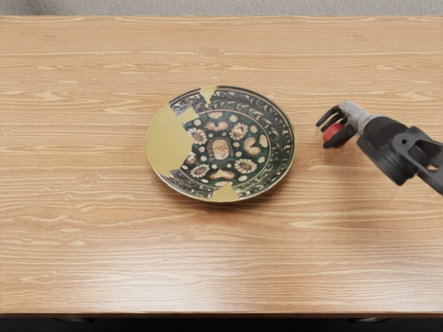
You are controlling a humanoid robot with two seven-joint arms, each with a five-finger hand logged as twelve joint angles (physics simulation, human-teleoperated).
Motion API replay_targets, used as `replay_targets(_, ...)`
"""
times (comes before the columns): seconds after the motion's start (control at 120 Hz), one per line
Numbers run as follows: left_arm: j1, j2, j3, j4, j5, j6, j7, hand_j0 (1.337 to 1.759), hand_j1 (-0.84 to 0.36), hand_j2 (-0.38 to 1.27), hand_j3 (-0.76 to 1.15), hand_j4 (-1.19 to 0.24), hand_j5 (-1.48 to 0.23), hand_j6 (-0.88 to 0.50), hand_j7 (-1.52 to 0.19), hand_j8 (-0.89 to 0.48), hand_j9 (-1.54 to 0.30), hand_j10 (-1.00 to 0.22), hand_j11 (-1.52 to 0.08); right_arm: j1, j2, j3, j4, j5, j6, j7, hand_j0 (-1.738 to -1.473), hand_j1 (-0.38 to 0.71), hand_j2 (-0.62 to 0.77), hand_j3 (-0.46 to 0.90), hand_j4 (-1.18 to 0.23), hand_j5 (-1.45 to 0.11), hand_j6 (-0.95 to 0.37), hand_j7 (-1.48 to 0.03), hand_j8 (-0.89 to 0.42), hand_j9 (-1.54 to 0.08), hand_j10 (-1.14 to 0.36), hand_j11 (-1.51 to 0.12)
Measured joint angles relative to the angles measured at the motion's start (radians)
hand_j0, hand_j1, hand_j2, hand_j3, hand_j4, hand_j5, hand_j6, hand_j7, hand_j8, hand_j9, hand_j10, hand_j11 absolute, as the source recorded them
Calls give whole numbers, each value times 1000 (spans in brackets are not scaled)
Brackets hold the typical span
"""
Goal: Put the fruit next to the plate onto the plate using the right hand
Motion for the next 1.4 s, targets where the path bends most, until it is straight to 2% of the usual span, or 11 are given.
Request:
replay_targets(0.225, 0, 0, 0, 0, 0, 0, 0, 1658, 349, 0, 0, 0, 0, -1, 0, 0, 0, 0, 0, 4, -4, 138, 89, 44, 75, 0, -1644, 219, -88, -1, -701, -903, -561, -905, -355, -907, -446, -920)
replay_targets(0.442, 0, 0, 0, 0, 0, 0, 0, 1658, 349, 0, 0, 0, 0, -1, 0, 0, 0, 0, 0, 0, 34, 180, 201, 60, 86, 0, -1644, 221, -92, -1, -717, -907, -553, -918, -350, -915, -441, -928)
replay_targets(0.65, 0, 0, 0, 0, 0, 0, 0, 1658, 349, 0, 0, 0, 0, -1, 0, 0, 0, 0, 0, -17, 178, 138, 217, 66, 88, -1, -1644, 228, -56, 0, -720, -924, -591, -927, -347, -933, -430, -935)
replay_targets(0.775, 0, 0, 0, 0, 0, 0, 0, 1658, 349, 0, 0, 0, 0, -1, 0, 0, 0, 0, 0, -33, 231, 116, 205, 67, 89, -1, -1645, 238, -88, 0, -717, -934, -650, -930, -353, -952, -395, -943)
replay_targets(0.858, 0, 0, 0, 0, 0, 0, 0, 1658, 349, 0, 0, 0, 0, -1, 0, -1, 0, 0, 0, -39, 251, 102, 199, 69, 88, -1, -1647, 252, -60, 0, -713, -929, -669, -925, -353, -949, -380, -936)
replay_targets(0.933, 0, 0, 0, 0, 0, 0, 0, 1658, 349, 0, 0, 0, 0, -1, 0, 0, 0, 0, 0, -41, 249, 113, 201, 70, 85, 0, -1650, 99, -51, 0, -524, -686, -495, -682, -271, -700, -291, -689)
replay_targets(1.008, 0, 0, 0, 0, 0, 0, 0, 1658, 349, 0, 0, 0, 0, -1, 0, 0, 0, 0, 0, -41, 221, 189, 211, 84, 137, 1, -1653, -32, -36, 0, -369, -483, -349, -480, -194, -492, -207, -485)
replay_targets(1.167, 0, 0, 0, 0, 0, 0, 0, 1658, 349, 0, 0, 0, 0, -1, 0, 0, 0, 0, 0, -70, 133, 384, 216, 308, 374, 1, -1656, -189, -19, 0, -182, -238, -173, -237, -102, -242, -108, -239)
replay_targets(1.225, 0, 0, 0, 0, 0, 0, 0, 1658, 349, 0, 0, 0, 0, -1, 0, 0, 0, 0, 0, -136, 121, 485, 214, 390, 491, 1, -1656, -221, -15, 0, -143, -187, -136, -186, -83, -190, -87, -188)
replay_targets(1.3, 0, 0, 0, 0, 0, 0, 0, 1658, 349, 0, 0, 0, 0, -1, 0, 0, 0, 0, 0, -266, 113, 629, 212, 457, 656, 1, -1657, -251, -12, 0, -107, -140, -102, -139, -65, -142, -68, -140)
replay_targets(1.4, 0, 0, 0, 0, 0, 0, 0, 1658, 349, 0, 0, 0, 0, -1, 0, 0, 0, 0, 0, -416, 110, 796, 203, 502, 762, 1, -1657, -277, -9, 0, -75, -99, -73, -98, -50, -100, -52, -99)
